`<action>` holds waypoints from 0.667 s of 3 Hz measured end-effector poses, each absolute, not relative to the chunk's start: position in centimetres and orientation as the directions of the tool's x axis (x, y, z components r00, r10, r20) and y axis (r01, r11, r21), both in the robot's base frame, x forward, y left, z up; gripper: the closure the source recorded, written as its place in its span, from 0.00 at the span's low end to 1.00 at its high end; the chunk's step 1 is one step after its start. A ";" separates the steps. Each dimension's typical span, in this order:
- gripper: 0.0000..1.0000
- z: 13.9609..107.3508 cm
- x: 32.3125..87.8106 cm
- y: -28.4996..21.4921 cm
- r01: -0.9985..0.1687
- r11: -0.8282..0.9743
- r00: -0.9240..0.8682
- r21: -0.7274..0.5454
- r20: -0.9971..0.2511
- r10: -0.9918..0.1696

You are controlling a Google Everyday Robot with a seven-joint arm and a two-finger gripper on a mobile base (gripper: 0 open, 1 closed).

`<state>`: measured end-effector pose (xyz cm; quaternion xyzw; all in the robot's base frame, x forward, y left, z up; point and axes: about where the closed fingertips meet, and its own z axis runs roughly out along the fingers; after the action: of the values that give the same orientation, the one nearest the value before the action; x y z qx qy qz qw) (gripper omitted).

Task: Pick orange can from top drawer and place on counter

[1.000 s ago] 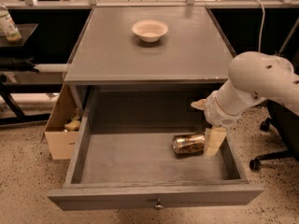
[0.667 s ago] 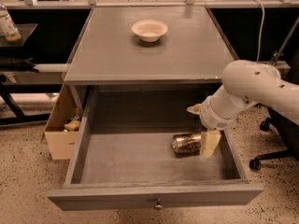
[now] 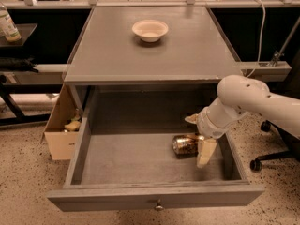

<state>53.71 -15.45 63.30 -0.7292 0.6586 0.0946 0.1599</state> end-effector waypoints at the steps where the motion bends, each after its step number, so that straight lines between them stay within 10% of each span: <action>1: 0.00 61.7 53.7 -15.6 -0.992 -0.082 0.109 -0.093 -0.348 -0.931; 2: 0.18 60.5 53.6 -15.8 -0.991 -0.092 0.118 -0.092 -0.328 -0.937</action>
Offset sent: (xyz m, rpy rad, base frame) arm -0.0006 -0.0088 -0.0389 -0.0524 0.0052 0.0148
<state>53.59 -15.85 60.53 -0.7331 0.6578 0.0925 0.1460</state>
